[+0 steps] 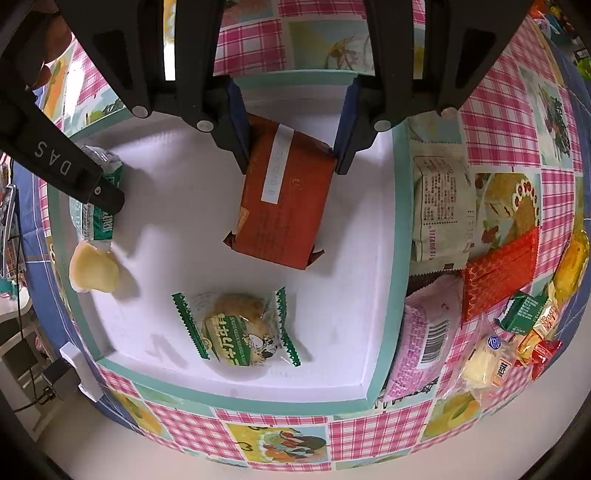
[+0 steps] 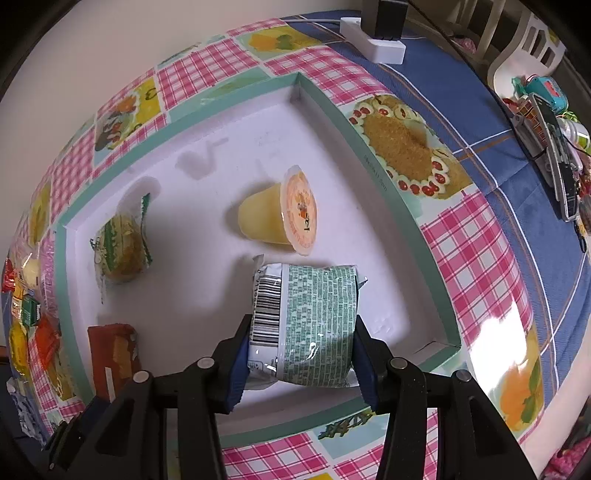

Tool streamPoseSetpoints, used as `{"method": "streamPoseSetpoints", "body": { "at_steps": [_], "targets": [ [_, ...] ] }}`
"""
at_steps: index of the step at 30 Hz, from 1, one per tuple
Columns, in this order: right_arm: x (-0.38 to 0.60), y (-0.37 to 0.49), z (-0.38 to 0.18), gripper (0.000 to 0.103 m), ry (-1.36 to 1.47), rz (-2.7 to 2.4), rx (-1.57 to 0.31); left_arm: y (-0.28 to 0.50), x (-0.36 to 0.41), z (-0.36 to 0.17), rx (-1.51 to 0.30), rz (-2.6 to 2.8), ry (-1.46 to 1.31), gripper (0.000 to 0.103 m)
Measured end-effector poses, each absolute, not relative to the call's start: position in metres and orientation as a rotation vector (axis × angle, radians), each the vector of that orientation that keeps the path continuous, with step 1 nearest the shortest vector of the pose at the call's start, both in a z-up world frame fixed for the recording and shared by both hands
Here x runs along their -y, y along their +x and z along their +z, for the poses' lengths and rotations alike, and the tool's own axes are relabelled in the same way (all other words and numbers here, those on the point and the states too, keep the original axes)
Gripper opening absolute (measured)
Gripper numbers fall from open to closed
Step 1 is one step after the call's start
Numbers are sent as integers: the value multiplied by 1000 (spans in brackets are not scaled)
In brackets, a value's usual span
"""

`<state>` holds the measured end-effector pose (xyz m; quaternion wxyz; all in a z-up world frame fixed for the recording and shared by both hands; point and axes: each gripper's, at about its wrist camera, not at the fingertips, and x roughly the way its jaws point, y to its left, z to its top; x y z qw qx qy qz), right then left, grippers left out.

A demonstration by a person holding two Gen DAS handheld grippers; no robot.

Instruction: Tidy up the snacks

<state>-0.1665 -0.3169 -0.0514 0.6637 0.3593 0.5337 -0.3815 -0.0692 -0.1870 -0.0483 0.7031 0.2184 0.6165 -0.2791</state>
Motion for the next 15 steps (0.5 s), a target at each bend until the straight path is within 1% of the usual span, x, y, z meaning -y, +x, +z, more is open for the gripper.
{"method": "streamPoseSetpoints", "body": {
  "at_steps": [5,7,9,12,15],
  "targets": [
    [317,-164,-54,53,816,-861,-1213,-65,189,-51,-1382,-625,473,50],
    [318,-165,-54,53,819,-857,-1212,-63,188,-47,-1380,-633,462,56],
    [319,-165,-53,53,823,-852,-1213,-62,189,-44,-1378,-647,443,65],
    [324,-169,-50,57,819,-849,-1214,-61,189,-39,-1373,-663,434,65],
    [325,-169,-40,57,814,-844,-1194,-60,186,-32,-1358,-669,426,66]
  ]
}}
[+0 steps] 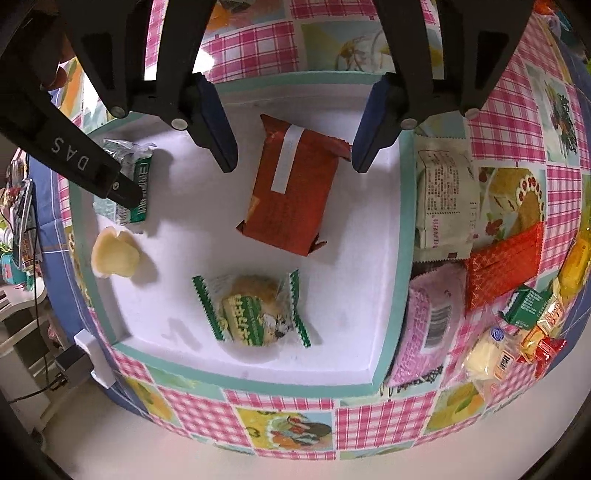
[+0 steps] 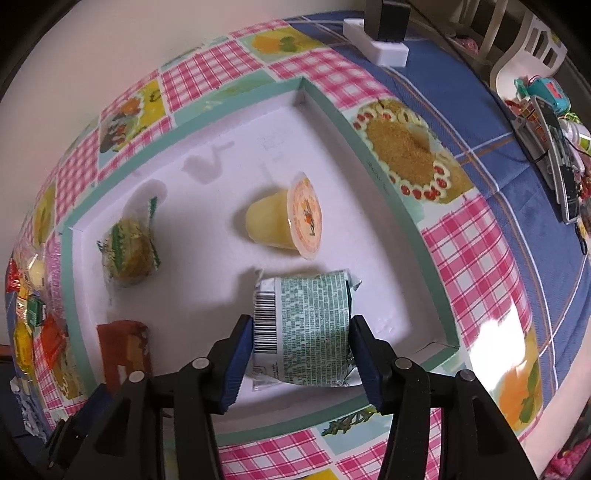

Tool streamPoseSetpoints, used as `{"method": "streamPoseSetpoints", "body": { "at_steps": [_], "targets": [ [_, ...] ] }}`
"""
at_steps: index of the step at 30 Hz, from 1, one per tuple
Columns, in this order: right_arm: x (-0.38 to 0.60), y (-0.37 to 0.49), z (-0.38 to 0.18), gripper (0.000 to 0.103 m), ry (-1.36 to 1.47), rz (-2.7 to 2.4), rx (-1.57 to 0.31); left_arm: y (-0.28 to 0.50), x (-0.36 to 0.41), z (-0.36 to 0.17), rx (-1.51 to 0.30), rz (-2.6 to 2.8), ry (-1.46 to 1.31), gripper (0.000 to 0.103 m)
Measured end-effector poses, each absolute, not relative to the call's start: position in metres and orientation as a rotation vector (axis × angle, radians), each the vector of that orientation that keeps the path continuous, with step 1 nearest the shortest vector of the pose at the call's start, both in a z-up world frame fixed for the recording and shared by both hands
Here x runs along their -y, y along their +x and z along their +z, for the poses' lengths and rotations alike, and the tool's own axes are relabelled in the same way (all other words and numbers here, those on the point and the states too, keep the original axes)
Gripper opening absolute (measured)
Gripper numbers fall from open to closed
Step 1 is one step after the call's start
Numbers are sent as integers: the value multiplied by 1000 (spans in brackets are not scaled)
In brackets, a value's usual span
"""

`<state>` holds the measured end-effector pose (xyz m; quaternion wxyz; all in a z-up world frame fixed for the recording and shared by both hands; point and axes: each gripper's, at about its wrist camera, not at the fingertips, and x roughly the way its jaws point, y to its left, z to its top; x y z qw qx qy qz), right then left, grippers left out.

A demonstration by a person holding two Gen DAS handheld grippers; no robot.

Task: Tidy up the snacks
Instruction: 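Open both tools to drop the red pack and white-green bun into the tray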

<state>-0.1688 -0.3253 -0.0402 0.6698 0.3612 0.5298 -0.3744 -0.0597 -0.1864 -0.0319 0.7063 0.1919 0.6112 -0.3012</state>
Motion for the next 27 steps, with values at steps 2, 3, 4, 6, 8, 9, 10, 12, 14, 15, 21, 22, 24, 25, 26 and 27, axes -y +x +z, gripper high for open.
{"method": "streamPoseSetpoints", "body": {
  "at_steps": [2,3,4,6,8,9,10,12,14,15,21,22,24,25,26,27],
  "targets": [
    [325,-169,-32,58,805,-848,-1174,-57,184,-23,-1337,-671,412,66],
    [326,-169,-28,58,802,-849,-1161,-57,182,-20,-1327,-671,406,66],
    [326,-169,-23,58,801,-849,-1146,-56,181,-14,-1312,-671,396,67],
    [326,-170,-15,58,796,-851,-1120,-53,178,-5,-1288,-663,383,80],
    [324,-171,-5,58,785,-856,-1096,-49,172,2,-1258,-650,370,84],
    [325,-172,-1,58,779,-855,-1084,-47,170,5,-1249,-642,366,84],
    [325,-172,2,58,777,-852,-1076,-45,168,8,-1241,-634,360,84],
    [321,-171,7,58,772,-847,-1065,-41,163,12,-1230,-616,337,84],
    [318,-170,11,59,763,-844,-1061,-36,161,14,-1215,-589,323,84],
    [317,-170,12,63,760,-841,-1061,-33,157,16,-1207,-576,318,84],
    [308,-162,12,76,732,-804,-1073,-17,141,23,-1169,-493,264,90],
    [306,-161,12,76,726,-797,-1074,-15,139,24,-1167,-485,253,90],
    [303,-158,11,84,711,-785,-1076,-10,133,26,-1163,-466,231,90],
    [302,-156,11,86,705,-782,-1076,-7,130,26,-1162,-456,219,90],
    [301,-155,11,87,698,-779,-1075,-6,128,27,-1163,-451,211,90],
    [299,-153,12,87,690,-776,-1076,-4,125,27,-1165,-446,198,92]
  ]
}}
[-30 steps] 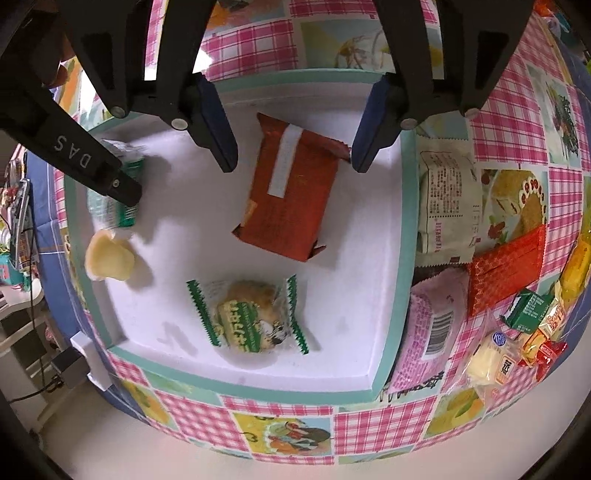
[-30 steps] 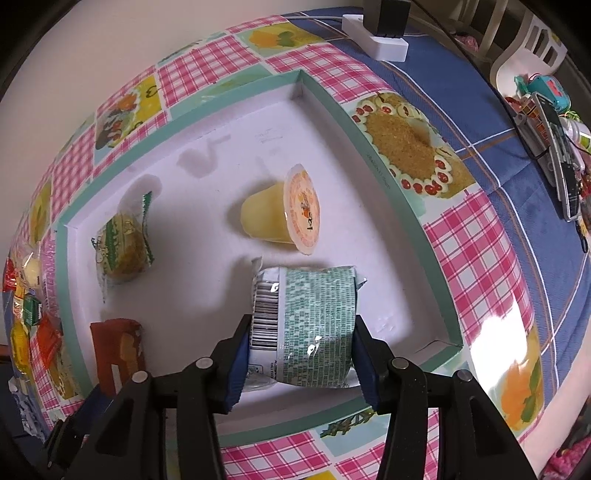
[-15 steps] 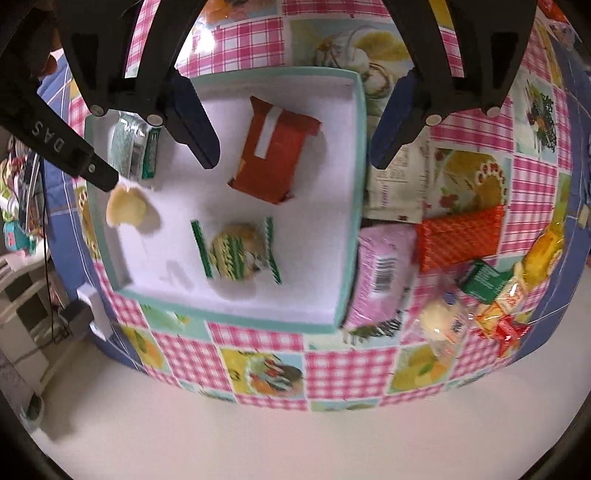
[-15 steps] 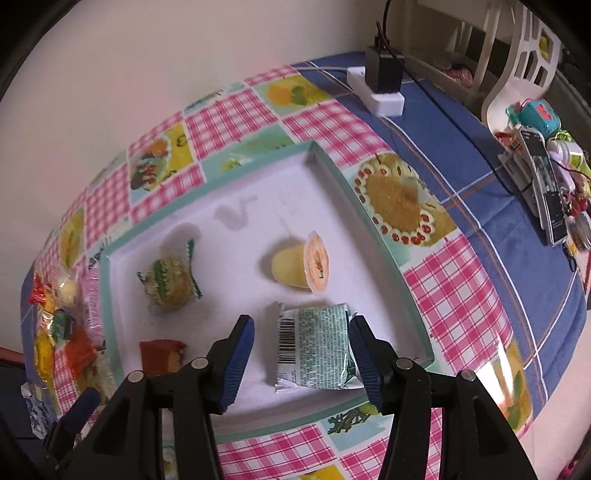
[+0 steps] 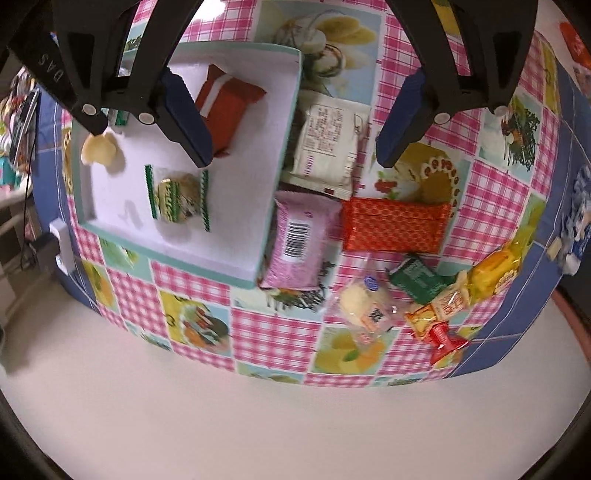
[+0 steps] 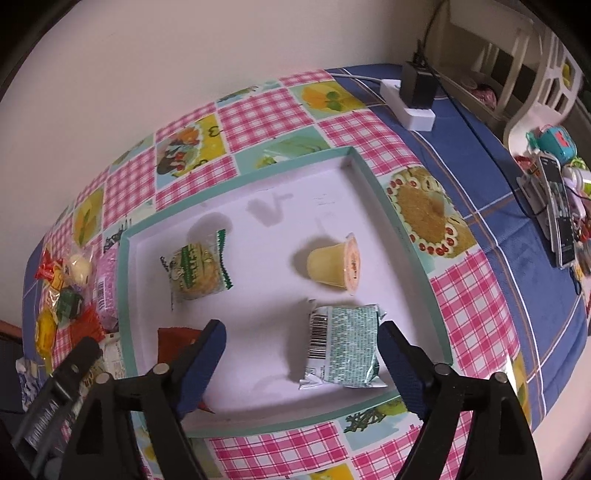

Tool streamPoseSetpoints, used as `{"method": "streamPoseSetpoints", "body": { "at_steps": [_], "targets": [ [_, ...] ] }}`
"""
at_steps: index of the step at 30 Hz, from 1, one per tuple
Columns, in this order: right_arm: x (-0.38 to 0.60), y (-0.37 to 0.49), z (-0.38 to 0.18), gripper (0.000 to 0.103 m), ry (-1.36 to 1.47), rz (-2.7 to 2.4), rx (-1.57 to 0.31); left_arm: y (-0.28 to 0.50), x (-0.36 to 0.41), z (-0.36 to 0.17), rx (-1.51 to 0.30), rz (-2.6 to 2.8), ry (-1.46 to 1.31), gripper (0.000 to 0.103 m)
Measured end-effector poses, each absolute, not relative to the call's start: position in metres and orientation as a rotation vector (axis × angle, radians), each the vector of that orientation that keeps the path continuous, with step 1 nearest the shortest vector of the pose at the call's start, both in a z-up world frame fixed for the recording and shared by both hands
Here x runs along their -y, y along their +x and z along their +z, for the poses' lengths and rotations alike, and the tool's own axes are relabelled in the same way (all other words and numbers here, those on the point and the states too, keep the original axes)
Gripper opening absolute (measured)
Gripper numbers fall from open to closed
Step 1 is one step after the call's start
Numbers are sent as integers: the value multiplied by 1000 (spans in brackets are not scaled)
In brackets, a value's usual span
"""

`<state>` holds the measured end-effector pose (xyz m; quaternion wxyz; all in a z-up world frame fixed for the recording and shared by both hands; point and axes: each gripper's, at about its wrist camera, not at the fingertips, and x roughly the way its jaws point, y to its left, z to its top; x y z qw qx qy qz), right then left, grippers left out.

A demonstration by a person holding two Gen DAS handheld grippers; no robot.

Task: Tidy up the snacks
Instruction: 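Move both tools back over the snack pile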

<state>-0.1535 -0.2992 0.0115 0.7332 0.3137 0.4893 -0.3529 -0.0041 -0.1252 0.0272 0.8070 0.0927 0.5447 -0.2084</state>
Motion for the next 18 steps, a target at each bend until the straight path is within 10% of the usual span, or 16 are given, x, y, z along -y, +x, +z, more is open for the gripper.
{"method": "streamPoseSetpoints", "body": {
  "at_steps": [18],
  "targets": [
    [236,-102,19,103,588,-567,-1063,55,49,30,-1195,-256,39,103]
  ]
}}
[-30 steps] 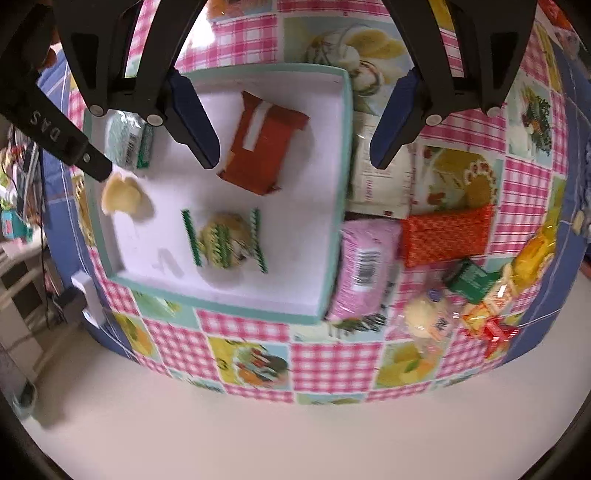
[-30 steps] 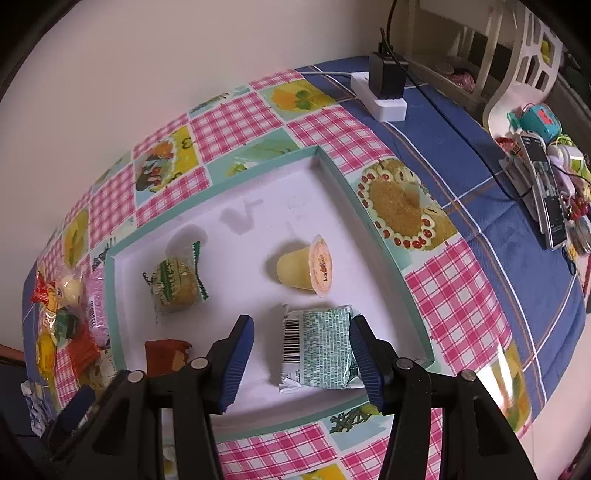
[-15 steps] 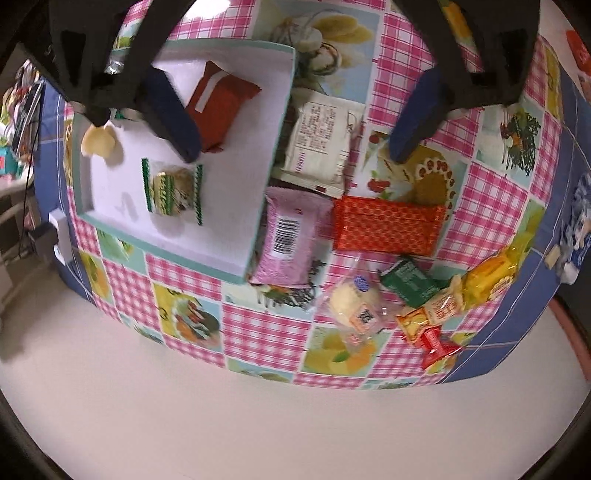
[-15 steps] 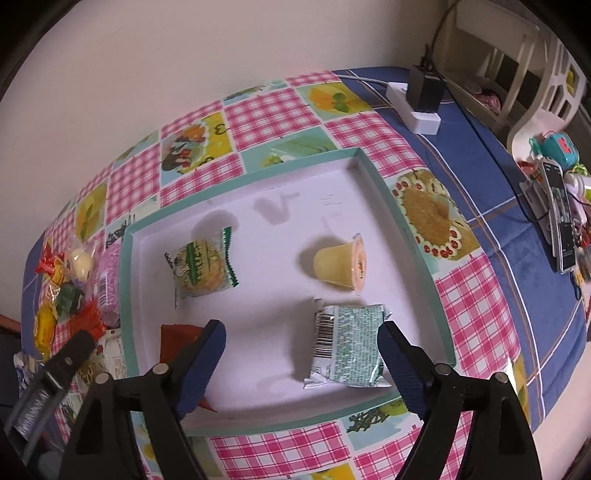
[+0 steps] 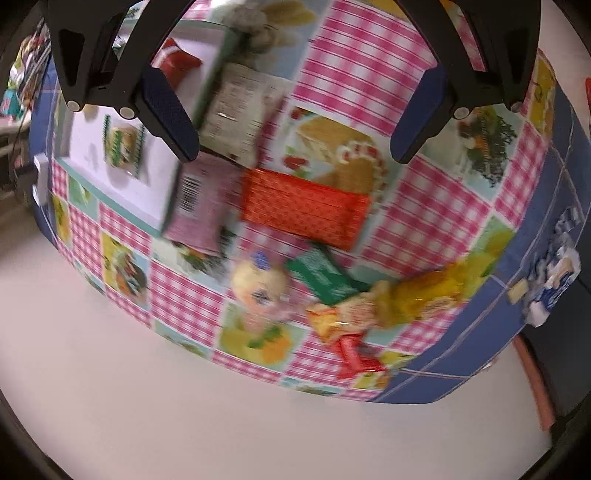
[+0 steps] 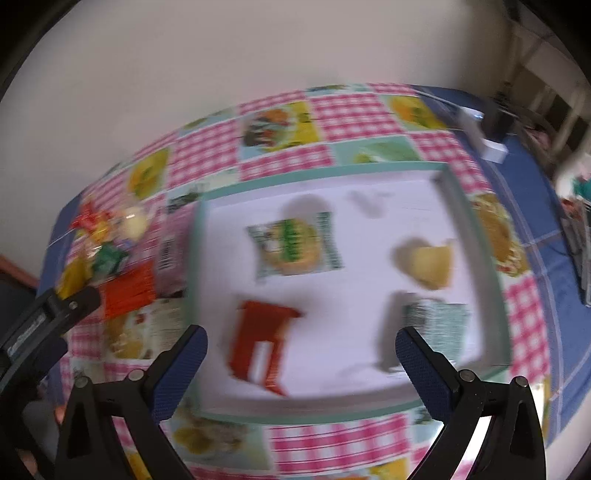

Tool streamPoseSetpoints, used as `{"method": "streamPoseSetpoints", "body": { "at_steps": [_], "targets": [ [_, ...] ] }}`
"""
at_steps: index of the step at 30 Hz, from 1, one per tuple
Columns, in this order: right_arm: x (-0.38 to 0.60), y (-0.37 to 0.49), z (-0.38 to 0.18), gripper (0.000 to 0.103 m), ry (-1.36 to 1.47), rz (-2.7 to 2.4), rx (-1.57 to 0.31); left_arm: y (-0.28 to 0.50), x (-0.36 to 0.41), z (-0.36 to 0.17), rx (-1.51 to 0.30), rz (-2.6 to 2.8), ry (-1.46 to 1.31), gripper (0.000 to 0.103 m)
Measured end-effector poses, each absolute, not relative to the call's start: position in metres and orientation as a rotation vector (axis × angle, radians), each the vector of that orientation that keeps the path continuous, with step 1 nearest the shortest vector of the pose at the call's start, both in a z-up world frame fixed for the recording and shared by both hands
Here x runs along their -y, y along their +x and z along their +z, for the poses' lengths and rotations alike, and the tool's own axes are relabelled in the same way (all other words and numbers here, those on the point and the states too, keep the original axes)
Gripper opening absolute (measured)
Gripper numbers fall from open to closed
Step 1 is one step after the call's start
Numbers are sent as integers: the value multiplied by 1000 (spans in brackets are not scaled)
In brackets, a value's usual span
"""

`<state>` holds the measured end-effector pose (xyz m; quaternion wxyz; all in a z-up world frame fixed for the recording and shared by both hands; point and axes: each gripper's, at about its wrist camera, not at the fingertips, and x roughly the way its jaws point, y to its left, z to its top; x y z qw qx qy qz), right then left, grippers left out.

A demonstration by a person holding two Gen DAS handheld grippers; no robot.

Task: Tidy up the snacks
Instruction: 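Move both tools back over the snack pile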

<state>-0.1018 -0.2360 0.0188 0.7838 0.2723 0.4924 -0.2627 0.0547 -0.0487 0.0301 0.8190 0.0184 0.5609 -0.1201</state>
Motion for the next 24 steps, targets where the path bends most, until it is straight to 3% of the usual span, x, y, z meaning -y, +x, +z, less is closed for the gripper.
{"method": "streamPoseSetpoints", "body": {
  "at_steps": [13,24],
  "targets": [
    [190,-50,-8,103,579,-371,-1113,89,-7,16,-1217,-151,-19,103],
    [164,-17,-25,102,505,-324,-1142,97,-10,-14,-1304,-129,43,103]
  ]
}}
